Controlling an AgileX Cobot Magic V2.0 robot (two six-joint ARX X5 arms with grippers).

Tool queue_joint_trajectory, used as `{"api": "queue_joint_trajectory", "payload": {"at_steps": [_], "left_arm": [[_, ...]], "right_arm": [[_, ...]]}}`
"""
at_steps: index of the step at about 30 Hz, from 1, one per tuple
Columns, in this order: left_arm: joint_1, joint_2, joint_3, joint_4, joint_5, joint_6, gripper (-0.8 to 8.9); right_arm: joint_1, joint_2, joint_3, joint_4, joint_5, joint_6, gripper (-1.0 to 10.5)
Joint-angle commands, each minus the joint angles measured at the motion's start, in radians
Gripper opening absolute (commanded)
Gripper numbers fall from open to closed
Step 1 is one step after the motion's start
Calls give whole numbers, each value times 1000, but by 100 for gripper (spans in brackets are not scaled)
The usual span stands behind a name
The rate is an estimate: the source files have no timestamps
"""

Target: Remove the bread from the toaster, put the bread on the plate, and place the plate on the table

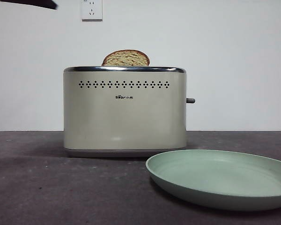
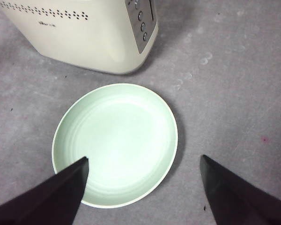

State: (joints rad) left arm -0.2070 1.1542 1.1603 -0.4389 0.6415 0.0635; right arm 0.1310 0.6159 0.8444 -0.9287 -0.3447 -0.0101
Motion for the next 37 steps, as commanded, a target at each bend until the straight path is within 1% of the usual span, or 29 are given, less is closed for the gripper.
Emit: {"api": "queue_joint_trajectory", "payload": {"at_steps": [1, 6, 13, 22, 26, 28, 31, 32, 33, 37], "left_arm": [[-25, 91, 96, 5, 1, 60, 368], [-64, 245, 228, 6, -14, 98, 368], [-113, 403, 338, 7, -51, 164, 368], [-161, 506, 371, 15, -164, 264, 368], [-175, 539, 371, 18, -183, 288, 368], [-182, 560, 371, 20, -203, 292, 368], [-188, 580, 371, 13, -205, 292, 363], [-189, 580, 371, 13, -205, 292, 355], [-194, 580, 371, 14, -205, 293, 323], [-195, 580, 371, 5, -205, 292, 124]], "right_arm": [[4, 4, 17, 6, -1, 11, 383], [4, 4, 17, 6, -2, 11, 383], [4, 4, 17, 6, -2, 11, 383], [4, 4, 17, -1, -1, 11, 383], [4, 4, 17, -1, -1, 11, 383], [4, 4, 17, -2, -1, 11, 383], [4, 4, 17, -15, 5, 11, 383], [4, 4, 17, -16, 5, 11, 383], [4, 4, 17, -16, 5, 11, 383], [4, 4, 17, -16, 5, 10, 383]]}}
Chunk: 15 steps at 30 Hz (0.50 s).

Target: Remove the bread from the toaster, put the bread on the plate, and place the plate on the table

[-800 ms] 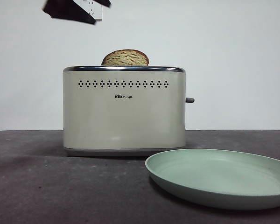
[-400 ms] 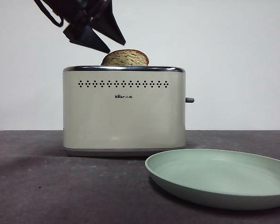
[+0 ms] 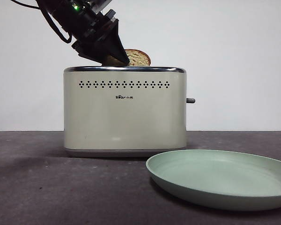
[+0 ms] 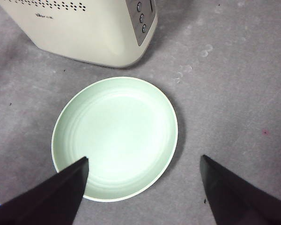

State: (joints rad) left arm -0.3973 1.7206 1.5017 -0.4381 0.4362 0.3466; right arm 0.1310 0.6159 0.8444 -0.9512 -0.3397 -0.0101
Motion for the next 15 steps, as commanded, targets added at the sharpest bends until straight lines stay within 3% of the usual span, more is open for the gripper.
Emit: {"api": "queue_joint_trajectory", "payload": {"at_steps": [1, 4, 15], "left_arm": [[-5, 13, 29, 6, 0, 9, 84], [-3, 13, 31, 8, 0, 0, 3], [-1, -92, 75, 5, 1, 0, 3]], "right_arm": [[4, 4, 17, 7, 0, 10, 383], [4, 4, 17, 7, 0, 10, 383], [4, 4, 17, 7, 0, 10, 383]]}}
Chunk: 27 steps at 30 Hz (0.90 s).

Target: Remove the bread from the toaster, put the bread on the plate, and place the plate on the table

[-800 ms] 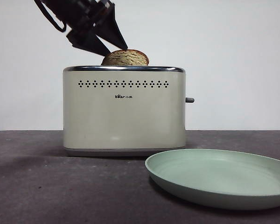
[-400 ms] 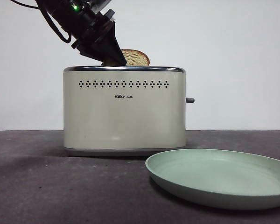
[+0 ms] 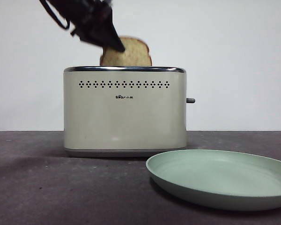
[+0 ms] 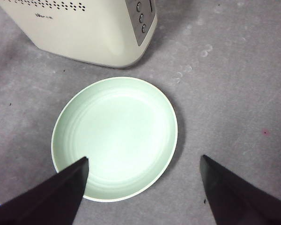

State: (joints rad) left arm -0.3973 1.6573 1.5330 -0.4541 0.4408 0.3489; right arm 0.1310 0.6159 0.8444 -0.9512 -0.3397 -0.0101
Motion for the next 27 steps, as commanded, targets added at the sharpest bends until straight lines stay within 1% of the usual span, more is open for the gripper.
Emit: {"api": "queue_joint_trajectory", "payload": {"at_steps": [1, 8, 11, 13, 17, 19, 23, 27], "left_arm": [[-1, -49, 48, 21, -4, -3, 3], [-2, -218, 77, -46, -4, -72, 3], [-2, -295, 77, -102, -4, -130, 4], [-2, -353, 77, -156, -4, -149, 4], [-2, -455, 77, -248, -4, -145, 4], [-1, -508, 76, -274, -4, -132, 4], [-1, -586, 74, -335, -4, -132, 4], [-1, -666, 12, -382, -4, -129, 4]], "right_arm": [[4, 4, 17, 7, 0, 10, 383], [4, 31, 17, 8, 0, 12, 383], [4, 67, 17, 15, 0, 23, 383], [4, 103, 17, 29, 0, 29, 383], [4, 181, 17, 64, 0, 30, 383], [4, 230, 17, 90, 0, 30, 383], [4, 324, 17, 129, 0, 30, 383], [4, 418, 14, 176, 0, 29, 382]]}}
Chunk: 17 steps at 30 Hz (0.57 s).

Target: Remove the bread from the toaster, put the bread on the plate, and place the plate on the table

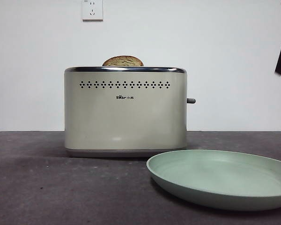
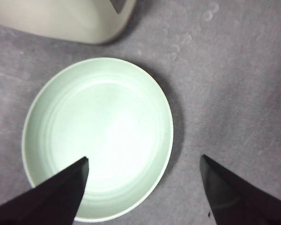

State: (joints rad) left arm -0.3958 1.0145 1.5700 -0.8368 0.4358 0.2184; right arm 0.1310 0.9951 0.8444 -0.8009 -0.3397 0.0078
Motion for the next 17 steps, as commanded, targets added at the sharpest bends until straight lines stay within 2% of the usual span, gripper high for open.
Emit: {"api": "queue_joint_trajectory", "payload": {"at_steps": [1, 10, 17], "left_arm": [[-3, -48, -55, -5, 0, 1, 4], [-3, -275, -351, -2, -17, -65, 4], [-3, -386, -474, -32, -17, -121, 4]], "right_arm": [[5, 62, 12, 41, 0, 11, 382], [6, 237, -3, 135, -5, 7, 359], [30, 362, -14, 194, -5, 6, 309]]}}
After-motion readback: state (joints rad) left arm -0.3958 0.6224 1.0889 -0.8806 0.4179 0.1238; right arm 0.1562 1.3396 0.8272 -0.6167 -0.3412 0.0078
